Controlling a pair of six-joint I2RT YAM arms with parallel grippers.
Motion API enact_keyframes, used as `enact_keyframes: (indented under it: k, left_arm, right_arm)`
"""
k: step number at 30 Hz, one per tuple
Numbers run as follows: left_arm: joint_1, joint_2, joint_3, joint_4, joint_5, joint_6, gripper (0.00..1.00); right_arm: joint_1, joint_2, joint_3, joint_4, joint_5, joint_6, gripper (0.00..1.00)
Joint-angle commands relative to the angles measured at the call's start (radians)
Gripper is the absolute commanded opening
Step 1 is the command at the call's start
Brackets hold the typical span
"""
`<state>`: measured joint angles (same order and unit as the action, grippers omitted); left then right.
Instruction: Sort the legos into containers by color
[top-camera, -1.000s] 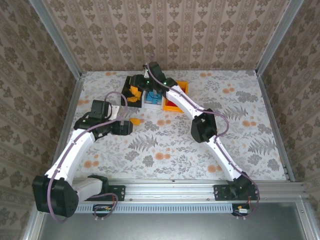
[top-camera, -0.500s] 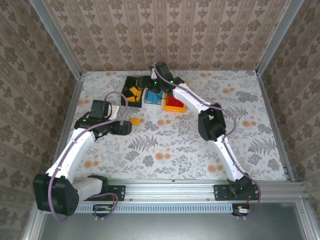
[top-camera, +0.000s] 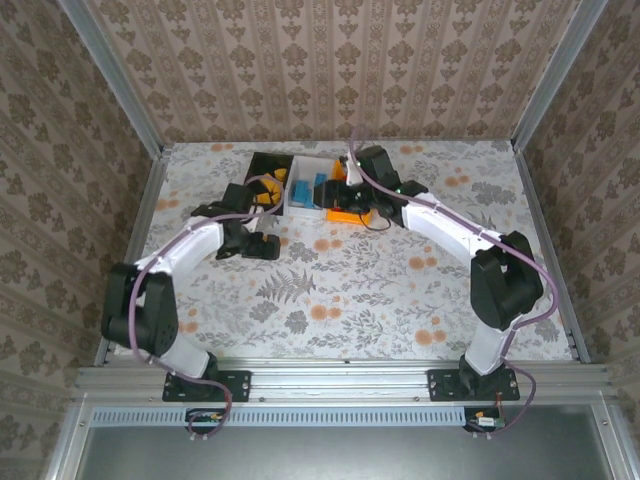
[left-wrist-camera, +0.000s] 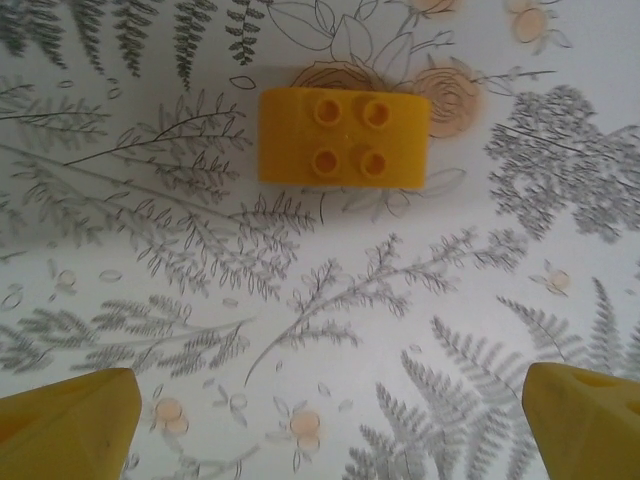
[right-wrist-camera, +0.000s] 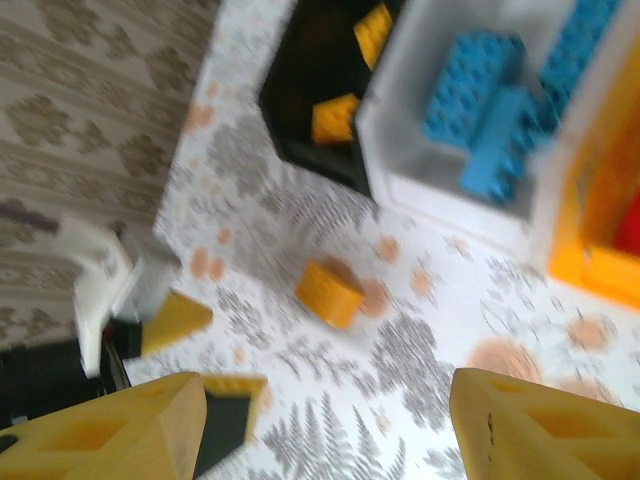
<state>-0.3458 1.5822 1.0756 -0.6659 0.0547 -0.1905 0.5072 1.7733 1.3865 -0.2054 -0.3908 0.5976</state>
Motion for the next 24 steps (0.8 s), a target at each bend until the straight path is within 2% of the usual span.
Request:
enact_keyframes:
  k: [1, 11, 18, 24]
  left_arm:
    - [0.001, 0.08, 0.062, 0.055, -0.014, 0.01, 0.99]
    - [0.023, 0.317, 0.218, 0.047, -0.002, 0.095, 0.99]
    - [0.041, 0.384, 0.26, 0.038, 0.015, 0.119, 0.94]
    - [0.014, 0.416, 0.28, 0.018, 0.028, 0.13, 0.91]
  right_arm:
    - [-0.001, -0.048, -0.08, 0.025, -0.041, -0.026, 0.67]
    - [-0.004, -0.06, -0.176, 0.049, -0.04, -0.013, 0.68]
    - [-0.015, -0.048, -0.175, 0.055, -0.033, -0.005, 0.68]
    - [-0.018, -0.023, -0.168, 0.069, -0.029, 0.005, 0.68]
